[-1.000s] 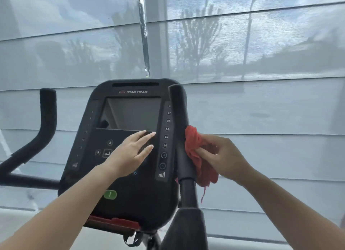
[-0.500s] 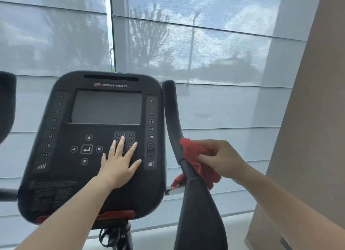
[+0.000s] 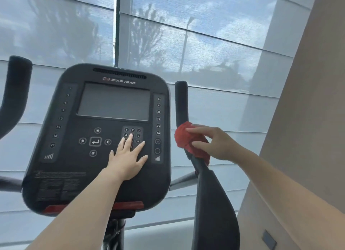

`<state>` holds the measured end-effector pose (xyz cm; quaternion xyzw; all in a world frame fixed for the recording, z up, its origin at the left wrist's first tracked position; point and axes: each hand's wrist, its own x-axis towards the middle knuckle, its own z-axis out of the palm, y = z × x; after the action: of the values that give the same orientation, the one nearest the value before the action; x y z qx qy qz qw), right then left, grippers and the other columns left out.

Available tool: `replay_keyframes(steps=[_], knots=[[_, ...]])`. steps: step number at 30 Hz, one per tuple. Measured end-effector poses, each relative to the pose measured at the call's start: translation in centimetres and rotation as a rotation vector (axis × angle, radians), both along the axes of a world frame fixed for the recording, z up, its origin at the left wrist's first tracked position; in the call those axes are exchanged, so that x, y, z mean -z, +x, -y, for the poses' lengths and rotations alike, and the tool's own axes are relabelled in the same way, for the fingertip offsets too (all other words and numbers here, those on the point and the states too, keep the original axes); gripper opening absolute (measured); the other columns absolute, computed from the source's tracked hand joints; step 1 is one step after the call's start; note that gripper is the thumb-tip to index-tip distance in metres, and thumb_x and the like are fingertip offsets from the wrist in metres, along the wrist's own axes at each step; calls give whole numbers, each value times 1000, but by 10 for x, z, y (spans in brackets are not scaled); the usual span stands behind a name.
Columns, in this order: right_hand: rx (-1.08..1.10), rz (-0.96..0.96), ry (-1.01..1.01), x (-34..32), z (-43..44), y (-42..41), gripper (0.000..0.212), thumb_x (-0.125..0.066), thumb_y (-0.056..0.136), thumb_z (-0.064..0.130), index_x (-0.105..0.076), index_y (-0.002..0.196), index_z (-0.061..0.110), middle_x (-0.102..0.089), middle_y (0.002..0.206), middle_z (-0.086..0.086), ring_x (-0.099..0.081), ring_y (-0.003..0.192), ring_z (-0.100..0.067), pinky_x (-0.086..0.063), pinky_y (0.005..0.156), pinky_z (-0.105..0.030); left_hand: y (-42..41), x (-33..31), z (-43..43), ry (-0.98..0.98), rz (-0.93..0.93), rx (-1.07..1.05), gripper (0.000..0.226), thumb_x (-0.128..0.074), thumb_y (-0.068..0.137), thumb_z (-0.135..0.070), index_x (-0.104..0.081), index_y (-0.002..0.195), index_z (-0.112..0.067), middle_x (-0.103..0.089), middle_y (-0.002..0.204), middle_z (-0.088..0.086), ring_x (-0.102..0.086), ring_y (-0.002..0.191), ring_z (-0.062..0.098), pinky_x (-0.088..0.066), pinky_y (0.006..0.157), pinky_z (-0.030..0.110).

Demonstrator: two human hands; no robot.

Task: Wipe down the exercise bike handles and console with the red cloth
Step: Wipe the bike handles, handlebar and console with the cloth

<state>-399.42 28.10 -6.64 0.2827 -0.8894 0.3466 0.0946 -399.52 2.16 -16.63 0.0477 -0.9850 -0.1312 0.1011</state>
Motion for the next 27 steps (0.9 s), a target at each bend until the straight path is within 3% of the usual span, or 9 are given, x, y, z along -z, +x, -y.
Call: replay_keyframes(steps=[3,7,10,16,19,27], knots=[[66,-8,-172,6,4,0,29,-68,83,22,-67,110,32,-58,125,14,-51,114,2,-36,106,-22,-2,-2,-2,21,16,0,56,-25,96,-56,-7,147,-44,19,157,-3,17,144,21,-7,115,55],[188,-2,-184,12,19,-4,44,-70,81,32,-58,123,32,-61,116,13,-58,104,-5,-44,99,-27,-2,-1,-2,21,19,2,56,-25,95,-56,-7,147,-45,20,157,-3,18,144,21,-5,115,55],[258,-23,-173,14,25,-6,48,-74,75,35,-59,121,32,-65,116,8,-61,103,-11,-47,97,-31,-1,-1,-2,28,17,9,56,-24,95,-56,-8,147,-44,20,157,-3,18,144,21,-6,115,55],[225,-224,116,14,22,19,37,-76,74,24,-68,109,31,-65,115,12,-55,100,-3,-33,82,-4,-2,0,-3,22,21,10,56,-23,95,-56,-6,147,-44,21,157,0,18,144,23,-6,114,57],[199,-245,163,8,19,25,35,-76,73,20,-70,105,31,-66,110,15,-56,99,-1,-31,79,5,-1,0,-4,23,19,11,56,-24,95,-56,-7,147,-44,21,157,0,19,144,24,-5,114,57],[125,-430,-43,-36,34,17,38,-79,68,6,-72,102,22,-66,107,13,-58,94,7,-42,86,-6,0,1,-2,6,9,23,56,-24,96,-55,-7,148,-42,21,157,1,18,144,25,-6,114,57]])
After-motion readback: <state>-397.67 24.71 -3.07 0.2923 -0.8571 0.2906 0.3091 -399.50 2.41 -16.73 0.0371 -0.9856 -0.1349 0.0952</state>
